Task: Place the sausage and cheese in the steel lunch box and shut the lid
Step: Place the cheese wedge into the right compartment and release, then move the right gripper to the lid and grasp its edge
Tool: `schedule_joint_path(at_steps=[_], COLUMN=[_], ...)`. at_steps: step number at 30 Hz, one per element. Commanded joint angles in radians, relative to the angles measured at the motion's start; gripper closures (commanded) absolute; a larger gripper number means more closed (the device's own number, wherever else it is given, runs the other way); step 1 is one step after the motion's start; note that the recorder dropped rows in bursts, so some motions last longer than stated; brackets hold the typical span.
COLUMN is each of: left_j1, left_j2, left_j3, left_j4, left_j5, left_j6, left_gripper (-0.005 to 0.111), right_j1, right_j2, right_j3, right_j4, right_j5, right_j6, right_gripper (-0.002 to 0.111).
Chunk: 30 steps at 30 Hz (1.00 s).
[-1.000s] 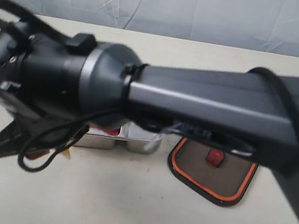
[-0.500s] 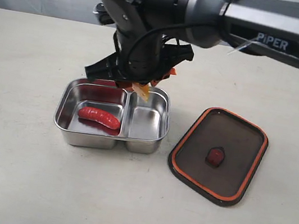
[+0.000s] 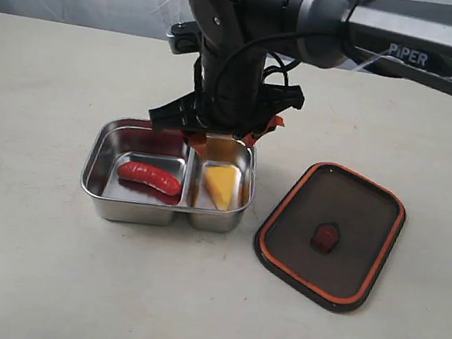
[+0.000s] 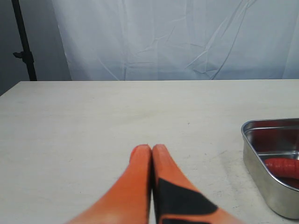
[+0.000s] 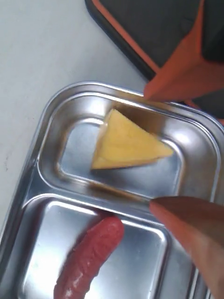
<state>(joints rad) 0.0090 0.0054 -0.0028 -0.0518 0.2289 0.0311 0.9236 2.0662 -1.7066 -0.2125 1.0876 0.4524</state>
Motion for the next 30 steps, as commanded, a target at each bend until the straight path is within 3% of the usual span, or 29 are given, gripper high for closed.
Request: schedule_joint_path(at_steps=[1, 7, 13, 21, 30], left_j1=[-0.003, -0.003, -0.003, -0.003, -0.003], left_j2=[-0.005, -0.005, -0.005, -0.005, -0.005], left_j3=[0.003, 0.003, 0.003, 0.003, 0.003], left_j4=[-0.008, -0.008, -0.011, -0.011, -0.011], left_j5=[-0.012, -0.012, -0.012, -0.012, -0.012], left_j6=[-0.001, -0.001, -0.001, -0.001, -0.001], left_gripper=[0.107, 0.107, 0.107, 0.107, 0.107], right_j1=[-0.008, -0.051, -0.19, -0.329, -0.354], right_j2=[-0.014, -0.059, -0.12, -0.16, -0.173], right_j3=[0.0, 0.0, 0.043, 0.3, 0.585], right_j4=[-0.049, -0.091, -0.001, 0.075, 0.053], right_j5=[0.034, 0.133, 0.133, 0.113, -0.082], right_j6=[-0.01, 0.033, 0.073, 0.151, 0.252], right_gripper=[0.052, 0.052, 0.052, 0.052, 0.052])
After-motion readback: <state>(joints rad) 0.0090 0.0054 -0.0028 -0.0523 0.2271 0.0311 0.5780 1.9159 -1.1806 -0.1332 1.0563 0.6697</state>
